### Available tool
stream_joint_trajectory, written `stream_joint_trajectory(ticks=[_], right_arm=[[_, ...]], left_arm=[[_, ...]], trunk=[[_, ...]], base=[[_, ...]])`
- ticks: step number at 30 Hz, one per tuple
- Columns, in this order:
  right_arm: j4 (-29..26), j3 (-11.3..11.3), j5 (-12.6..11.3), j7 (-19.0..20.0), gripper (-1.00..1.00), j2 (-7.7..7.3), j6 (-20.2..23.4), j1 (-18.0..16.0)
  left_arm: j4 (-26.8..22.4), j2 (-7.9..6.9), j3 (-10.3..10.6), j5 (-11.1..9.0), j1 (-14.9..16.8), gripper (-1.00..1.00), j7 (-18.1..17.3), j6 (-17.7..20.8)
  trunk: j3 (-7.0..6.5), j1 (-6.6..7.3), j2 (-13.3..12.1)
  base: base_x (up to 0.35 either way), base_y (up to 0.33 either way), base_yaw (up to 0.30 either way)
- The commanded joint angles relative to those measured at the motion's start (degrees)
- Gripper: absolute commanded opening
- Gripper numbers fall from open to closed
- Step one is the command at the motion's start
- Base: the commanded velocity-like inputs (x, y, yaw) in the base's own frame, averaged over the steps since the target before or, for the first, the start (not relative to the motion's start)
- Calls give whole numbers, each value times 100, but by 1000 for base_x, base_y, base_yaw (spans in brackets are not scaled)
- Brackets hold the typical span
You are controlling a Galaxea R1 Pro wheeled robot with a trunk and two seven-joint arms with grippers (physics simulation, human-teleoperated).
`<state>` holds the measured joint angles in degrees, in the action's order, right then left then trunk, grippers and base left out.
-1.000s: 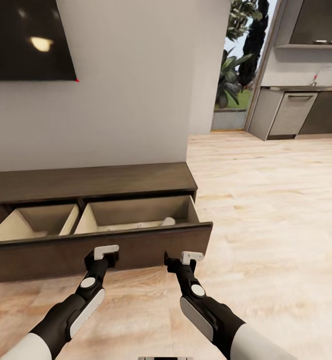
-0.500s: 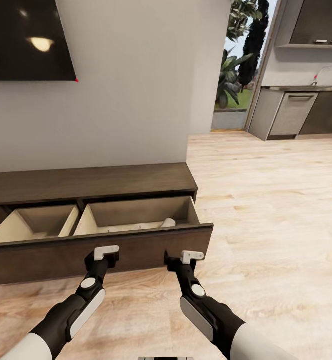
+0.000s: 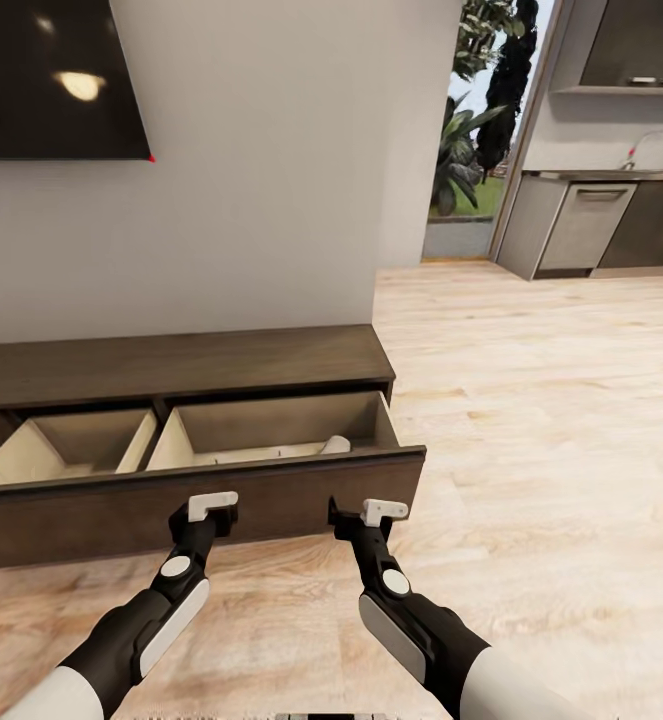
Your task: Place each of the two pumpkins and all three candles from the living room inside a cabinet in the living room (use any cabinet), then make sure every cabinet is closed, and position the cauldron so it is next to a table in the living room.
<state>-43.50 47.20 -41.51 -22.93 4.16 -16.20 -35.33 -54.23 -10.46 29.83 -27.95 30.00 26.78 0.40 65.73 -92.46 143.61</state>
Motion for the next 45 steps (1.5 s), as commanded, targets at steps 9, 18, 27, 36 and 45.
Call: stream_joint_trajectory(ticks=[9, 18, 27, 36, 45], right_arm=[[-1, 35, -59, -28, 100, -3, -42, -9], [-1, 35, -59, -28, 100, -3, -42, -9], [-1, 35, -58, -28, 100, -3, -42, -9], [-1, 36, -59, -28, 100, -3, -42, -9], [4, 35, -59, -28, 100, -3, -42, -9]], left_arm=[[-9, -9, 31, -30, 6, 100, 43, 4], [-9, -14, 25, -42, 6, 100, 37, 4], [-9, -12, 35, -40, 6, 100, 89, -4], [-9, -8, 32, -33, 6, 100, 91, 4], [-9, -8, 23, -35, 6, 100, 89, 4]], trunk=[[205, -22, 15], [404, -45, 27], [582, -66, 37], [582, -66, 37], [582, -66, 37]], base=[[0, 0, 0], [0, 0, 0], [0, 0, 0], [139, 0, 0], [207, 0, 0]])
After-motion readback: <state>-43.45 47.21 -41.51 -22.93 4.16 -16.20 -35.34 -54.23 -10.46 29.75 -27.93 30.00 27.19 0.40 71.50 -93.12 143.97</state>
